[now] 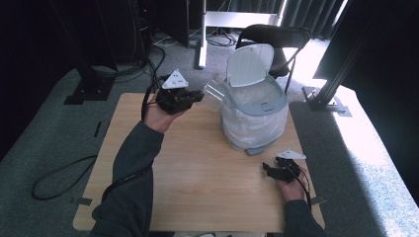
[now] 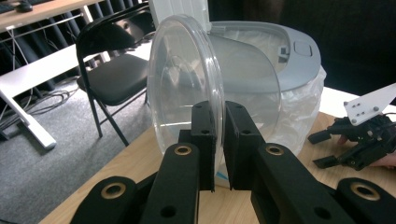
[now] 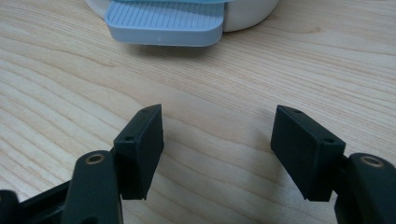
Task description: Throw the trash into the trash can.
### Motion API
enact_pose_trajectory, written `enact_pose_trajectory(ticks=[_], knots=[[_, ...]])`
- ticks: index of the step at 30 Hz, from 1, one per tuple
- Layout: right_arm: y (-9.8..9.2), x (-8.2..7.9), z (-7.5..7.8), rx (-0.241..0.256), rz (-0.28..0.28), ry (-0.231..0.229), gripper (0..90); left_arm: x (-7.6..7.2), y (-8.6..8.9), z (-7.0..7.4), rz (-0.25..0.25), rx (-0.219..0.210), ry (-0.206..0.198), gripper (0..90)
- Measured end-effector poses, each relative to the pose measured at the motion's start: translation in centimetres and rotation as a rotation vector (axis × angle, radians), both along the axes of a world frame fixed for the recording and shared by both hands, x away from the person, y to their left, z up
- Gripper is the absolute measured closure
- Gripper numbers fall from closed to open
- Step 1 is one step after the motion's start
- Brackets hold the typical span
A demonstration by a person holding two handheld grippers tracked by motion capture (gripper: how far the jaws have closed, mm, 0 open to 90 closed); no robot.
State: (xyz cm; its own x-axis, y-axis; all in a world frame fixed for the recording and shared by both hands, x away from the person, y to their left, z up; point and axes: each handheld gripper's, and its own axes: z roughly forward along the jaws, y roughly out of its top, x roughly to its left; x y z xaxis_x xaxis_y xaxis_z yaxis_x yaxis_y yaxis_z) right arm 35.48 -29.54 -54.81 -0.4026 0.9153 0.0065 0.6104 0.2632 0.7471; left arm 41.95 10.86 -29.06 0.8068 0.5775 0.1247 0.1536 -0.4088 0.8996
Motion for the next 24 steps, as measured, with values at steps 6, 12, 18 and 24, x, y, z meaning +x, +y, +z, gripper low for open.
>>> enact_pose_trajectory(ticks=[6, 12, 18, 24], knots=[[0.0, 0.0, 0.0, 0.000, 0.000, 0.001, 33.5, 0.0, 0.0, 0.8, -0.004, -0.010, -0.010, 83.7], [0.0, 0.0, 0.0, -0.001, 0.001, 0.001, 33.5, 0.0, -0.2, 1.5, -0.008, -0.011, -0.020, 83.7], [0.0, 0.0, 0.0, -0.001, 0.001, 0.001, 33.4, 0.0, -0.4, 2.4, -0.016, -0.023, -0.031, 83.6], [0.0, 0.0, 0.0, 0.000, 0.001, 0.001, 33.4, 0.2, -0.9, 3.2, -0.030, -0.026, -0.035, 83.6]])
